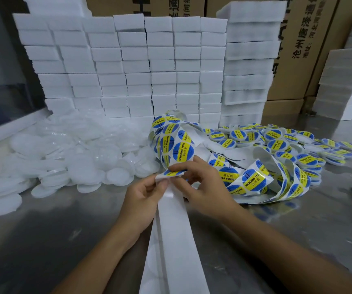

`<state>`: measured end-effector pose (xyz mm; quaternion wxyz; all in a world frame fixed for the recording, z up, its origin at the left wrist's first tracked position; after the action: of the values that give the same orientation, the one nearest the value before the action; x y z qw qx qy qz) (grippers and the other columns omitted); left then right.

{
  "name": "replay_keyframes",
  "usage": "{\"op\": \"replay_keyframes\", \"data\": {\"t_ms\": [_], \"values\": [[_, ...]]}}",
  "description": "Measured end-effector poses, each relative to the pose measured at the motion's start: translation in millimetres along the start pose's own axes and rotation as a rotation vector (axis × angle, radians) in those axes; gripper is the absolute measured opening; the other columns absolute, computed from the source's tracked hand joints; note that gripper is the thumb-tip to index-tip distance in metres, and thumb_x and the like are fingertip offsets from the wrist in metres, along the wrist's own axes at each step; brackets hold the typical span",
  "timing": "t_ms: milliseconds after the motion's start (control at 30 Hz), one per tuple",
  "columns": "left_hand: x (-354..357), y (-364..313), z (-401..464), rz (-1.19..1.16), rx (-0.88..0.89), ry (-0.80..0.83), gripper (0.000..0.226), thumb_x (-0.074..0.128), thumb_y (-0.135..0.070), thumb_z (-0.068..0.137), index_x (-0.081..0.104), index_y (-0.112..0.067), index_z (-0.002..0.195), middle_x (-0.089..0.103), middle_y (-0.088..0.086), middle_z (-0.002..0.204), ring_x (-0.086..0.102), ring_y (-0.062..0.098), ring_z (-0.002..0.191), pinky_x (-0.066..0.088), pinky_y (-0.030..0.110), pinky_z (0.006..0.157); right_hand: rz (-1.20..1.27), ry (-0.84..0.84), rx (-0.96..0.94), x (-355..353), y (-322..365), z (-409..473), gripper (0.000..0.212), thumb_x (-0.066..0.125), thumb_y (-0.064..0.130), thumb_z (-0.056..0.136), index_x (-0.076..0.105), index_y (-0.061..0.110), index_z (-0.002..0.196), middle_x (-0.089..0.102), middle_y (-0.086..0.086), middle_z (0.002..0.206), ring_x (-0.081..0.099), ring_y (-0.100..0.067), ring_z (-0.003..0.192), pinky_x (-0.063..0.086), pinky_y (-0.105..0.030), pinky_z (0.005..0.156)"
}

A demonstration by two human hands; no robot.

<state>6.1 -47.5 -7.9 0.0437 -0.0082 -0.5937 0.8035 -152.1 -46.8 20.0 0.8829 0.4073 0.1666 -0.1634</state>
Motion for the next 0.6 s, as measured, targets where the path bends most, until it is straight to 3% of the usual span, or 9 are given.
{"op": "replay_keyframes", "data": {"t_ms": [133, 300, 433, 533, 600], "values": [[-1.2, 2.7, 0.7, 0.029, 0.012, -0.001, 0.026, 0.059, -0.013, 0.093, 0.077, -0.032, 0.096, 0.077, 0.002, 0.095, 0.072, 0.018, 0.094, 0.054, 0.035, 0.085, 0.051, -0.020, 0.063, -2.5, 1.3, 1.0, 0.015, 0.073, 0.019, 0.087, 0.074, 0.024, 0.101, 0.061, 0.003, 0.092, 0.068, -0.008, 0.078, 0.056, -0.033, 0.073], [-1.2, 5.4, 1.7, 0.123, 0.040, 0.003, 0.022, 0.060, -0.013, 0.093, 0.076, -0.026, 0.087, 0.076, 0.001, 0.086, 0.072, 0.016, 0.084, 0.055, 0.029, 0.073, 0.141, -0.046, 0.158, -1.7, 1.4, 2.5, 0.010, 0.072, 0.018, 0.087, 0.074, 0.024, 0.095, 0.064, -0.002, 0.096, 0.067, -0.005, 0.074, 0.052, -0.021, 0.066], [0.2, 4.5, -0.2, 0.163, 0.051, 0.024, 0.019, 0.059, -0.013, 0.094, 0.075, -0.023, 0.088, 0.076, 0.002, 0.084, 0.072, 0.017, 0.081, 0.057, 0.026, 0.068, 0.190, -0.066, 0.236, -0.4, -1.0, 2.4, 0.008, 0.071, 0.015, 0.087, 0.074, 0.022, 0.090, 0.062, 0.001, 0.081, 0.058, 0.000, 0.056, 0.040, -0.011, 0.053], [1.2, 6.1, -1.4, 0.239, 0.097, 0.052, 0.015, 0.058, -0.013, 0.096, 0.072, -0.011, 0.091, 0.071, 0.019, 0.083, 0.066, 0.039, 0.083, 0.053, 0.050, 0.071, 0.257, -0.115, 0.305, -0.1, -3.5, 3.2, 0.004, 0.071, 0.015, 0.087, 0.073, 0.018, 0.085, 0.064, 0.001, 0.079, 0.053, 0.000, 0.050, 0.036, -0.009, 0.049], [2.0, 6.6, -2.0, 0.276, 0.123, 0.066, 0.018, 0.058, -0.015, 0.096, 0.069, -0.004, 0.088, 0.065, 0.030, 0.084, 0.060, 0.049, 0.080, 0.050, 0.058, 0.072, 0.284, -0.164, 0.358, -0.4, -5.4, 5.1, 0.004, 0.074, 0.020, 0.086, 0.072, 0.017, 0.085, 0.068, -0.002, 0.087, 0.055, -0.001, 0.055, 0.039, -0.013, 0.049]]}}
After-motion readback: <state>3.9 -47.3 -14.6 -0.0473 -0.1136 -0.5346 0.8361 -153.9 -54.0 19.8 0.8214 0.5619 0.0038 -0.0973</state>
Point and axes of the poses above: each hand's wrist, its own z-axis towards the middle knuckle, its own x-axis out of the palm, y = z × x, the point moved 1 cm from there along z, towards the middle knuckle
